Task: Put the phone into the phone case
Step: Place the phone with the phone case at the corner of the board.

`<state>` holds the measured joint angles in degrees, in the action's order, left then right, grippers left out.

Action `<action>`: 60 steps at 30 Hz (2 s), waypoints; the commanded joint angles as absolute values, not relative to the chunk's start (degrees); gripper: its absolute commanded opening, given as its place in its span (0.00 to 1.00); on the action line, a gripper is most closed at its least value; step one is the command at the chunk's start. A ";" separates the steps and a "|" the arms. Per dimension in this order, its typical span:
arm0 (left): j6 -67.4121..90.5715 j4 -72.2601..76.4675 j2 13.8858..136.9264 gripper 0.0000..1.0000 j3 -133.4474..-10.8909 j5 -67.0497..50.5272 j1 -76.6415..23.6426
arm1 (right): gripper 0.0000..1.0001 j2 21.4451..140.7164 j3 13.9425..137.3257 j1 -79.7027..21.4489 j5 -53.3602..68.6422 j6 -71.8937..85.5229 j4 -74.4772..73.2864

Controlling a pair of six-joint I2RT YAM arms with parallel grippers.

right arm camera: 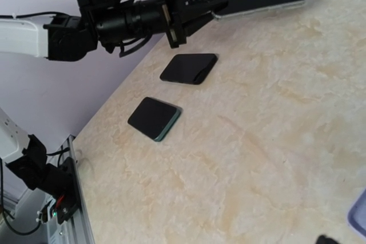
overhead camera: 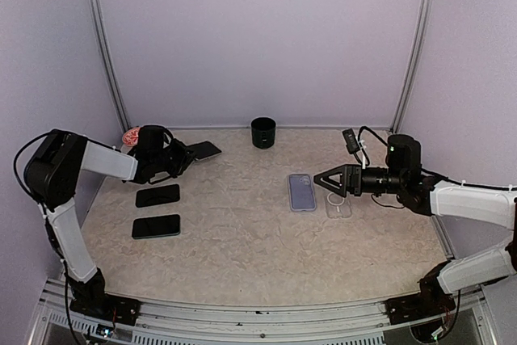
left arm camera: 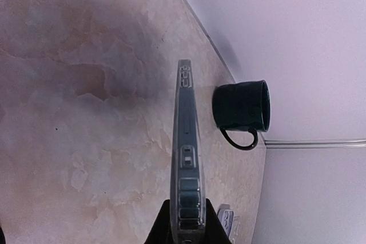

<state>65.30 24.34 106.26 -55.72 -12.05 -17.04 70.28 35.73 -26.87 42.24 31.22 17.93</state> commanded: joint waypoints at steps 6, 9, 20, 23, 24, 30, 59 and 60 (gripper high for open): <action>72.30 23.66 107.07 0.00 -60.44 -1.64 -16.04 | 1.00 69.82 34.63 -26.46 41.58 31.63 18.38; 73.66 22.10 107.76 0.00 -61.73 0.47 -16.02 | 1.00 70.17 34.69 -26.46 41.64 31.66 18.61; 77.82 20.39 111.05 0.02 -64.41 6.08 -14.78 | 1.00 70.66 34.54 -26.46 42.03 31.90 18.89; 78.58 20.19 112.02 0.02 -65.17 7.73 -14.54 | 1.00 70.65 34.54 -26.46 42.02 31.98 18.92; 78.91 19.95 112.16 0.02 -65.40 8.26 -14.58 | 1.00 70.66 34.54 -26.46 41.95 31.99 18.91; 81.57 19.82 114.63 0.04 -66.49 7.82 -14.57 | 1.00 70.92 34.54 -26.46 41.90 32.07 19.03; 84.65 24.21 111.94 0.63 -57.95 1.02 -15.51 | 1.00 71.35 35.23 -26.46 42.54 32.65 19.16; 84.50 24.32 111.33 0.64 -57.50 1.02 -15.55 | 1.00 71.36 35.31 -26.46 42.62 32.69 19.20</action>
<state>84.77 22.33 115.42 -59.11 1.43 -15.16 71.09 34.94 -26.87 42.24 32.47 17.89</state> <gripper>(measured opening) 0.619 0.997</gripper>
